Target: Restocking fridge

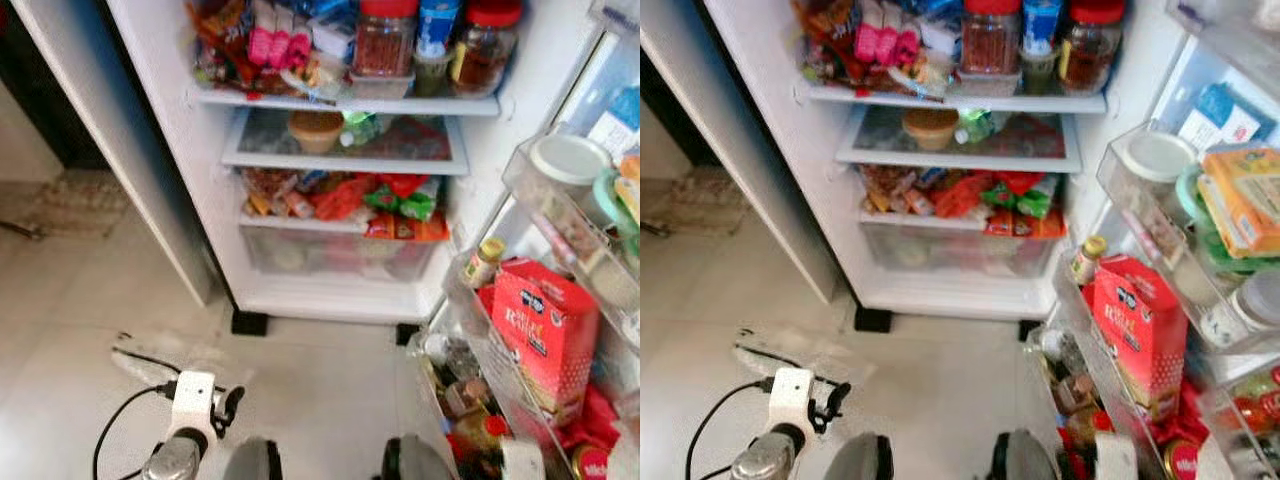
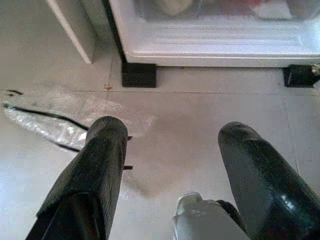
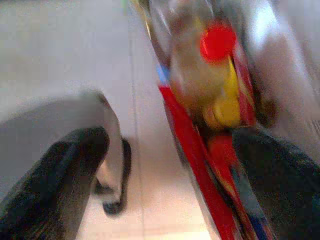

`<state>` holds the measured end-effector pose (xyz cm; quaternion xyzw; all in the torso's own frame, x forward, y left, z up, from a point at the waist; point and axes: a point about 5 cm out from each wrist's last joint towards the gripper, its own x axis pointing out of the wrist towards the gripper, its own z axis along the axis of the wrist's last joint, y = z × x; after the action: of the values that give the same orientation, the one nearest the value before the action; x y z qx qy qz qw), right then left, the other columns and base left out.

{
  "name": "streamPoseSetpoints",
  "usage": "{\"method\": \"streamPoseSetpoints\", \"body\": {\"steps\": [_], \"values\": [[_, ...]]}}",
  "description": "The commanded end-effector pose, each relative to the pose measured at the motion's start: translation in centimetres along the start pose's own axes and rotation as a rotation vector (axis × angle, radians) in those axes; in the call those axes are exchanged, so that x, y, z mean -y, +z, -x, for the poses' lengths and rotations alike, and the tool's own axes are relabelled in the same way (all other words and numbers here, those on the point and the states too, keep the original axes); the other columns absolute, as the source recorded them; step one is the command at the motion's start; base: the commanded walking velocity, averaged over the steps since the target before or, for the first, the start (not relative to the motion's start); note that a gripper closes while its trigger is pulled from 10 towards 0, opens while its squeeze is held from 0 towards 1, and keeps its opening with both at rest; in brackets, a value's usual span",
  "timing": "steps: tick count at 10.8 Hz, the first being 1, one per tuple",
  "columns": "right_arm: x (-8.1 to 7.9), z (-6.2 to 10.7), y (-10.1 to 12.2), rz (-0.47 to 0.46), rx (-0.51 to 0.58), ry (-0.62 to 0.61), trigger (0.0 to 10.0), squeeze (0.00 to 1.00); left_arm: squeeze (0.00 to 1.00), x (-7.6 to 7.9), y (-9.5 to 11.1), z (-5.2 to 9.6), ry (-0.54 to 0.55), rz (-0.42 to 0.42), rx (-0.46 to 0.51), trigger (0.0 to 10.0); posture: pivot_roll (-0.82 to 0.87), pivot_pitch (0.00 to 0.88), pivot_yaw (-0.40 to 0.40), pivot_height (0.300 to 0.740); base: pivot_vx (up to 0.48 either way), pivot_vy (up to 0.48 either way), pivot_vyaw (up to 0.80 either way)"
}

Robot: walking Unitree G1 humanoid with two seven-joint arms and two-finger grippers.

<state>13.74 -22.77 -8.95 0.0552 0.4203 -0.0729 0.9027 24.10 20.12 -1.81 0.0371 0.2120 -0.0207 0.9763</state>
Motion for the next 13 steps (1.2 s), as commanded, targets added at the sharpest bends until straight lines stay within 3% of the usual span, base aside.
{"method": "streamPoseSetpoints", "body": {"steps": [1,4,6,7,11,13], "values": [[-1.1,0.9,-3.5,-0.002,-0.144,0.039,10.0,0.00,0.00,-0.1,-0.7,0.3,-0.003,-0.011,-0.026,10.0,-0.01,0.176,0.051,0.635,-0.251,0.000,0.00],[-1.1,0.9,-3.5,-0.002,-0.144,0.039,10.0,0.00,0.00,-0.1,-0.7,0.3,-0.003,-0.011,-0.026,10.0,-0.01,0.176,0.051,0.635,-0.251,0.000,0.00],[-5.8,0.0,-3.0,-0.005,-0.140,0.088,10.0,0.00,0.00,-0.7,-6.9,2.5,0.058,0.058,-0.355,10.0,-0.01,0.159,0.072,0.635,0.000,0.405,0.00],[-6.3,0.0,-2.9,-0.004,-0.140,0.093,10.0,0.00,0.00,-0.8,-7.6,3.0,0.072,0.070,-0.395,10.0,-0.01,0.156,0.072,0.635,0.000,0.401,0.00],[-6.2,0.0,-2.9,-0.003,-0.141,0.089,10.0,0.00,0.00,-1.1,-7.8,3.2,0.088,0.077,-0.407,10.0,-0.01,0.158,0.070,0.635,0.000,0.403,0.00],[-6.2,0.0,-2.9,-0.001,-0.141,0.081,10.0,0.00,0.00,-1.1,-7.8,3.1,0.095,0.083,-0.409,10.0,-0.01,0.167,0.067,0.635,0.000,0.000,0.00]]}}
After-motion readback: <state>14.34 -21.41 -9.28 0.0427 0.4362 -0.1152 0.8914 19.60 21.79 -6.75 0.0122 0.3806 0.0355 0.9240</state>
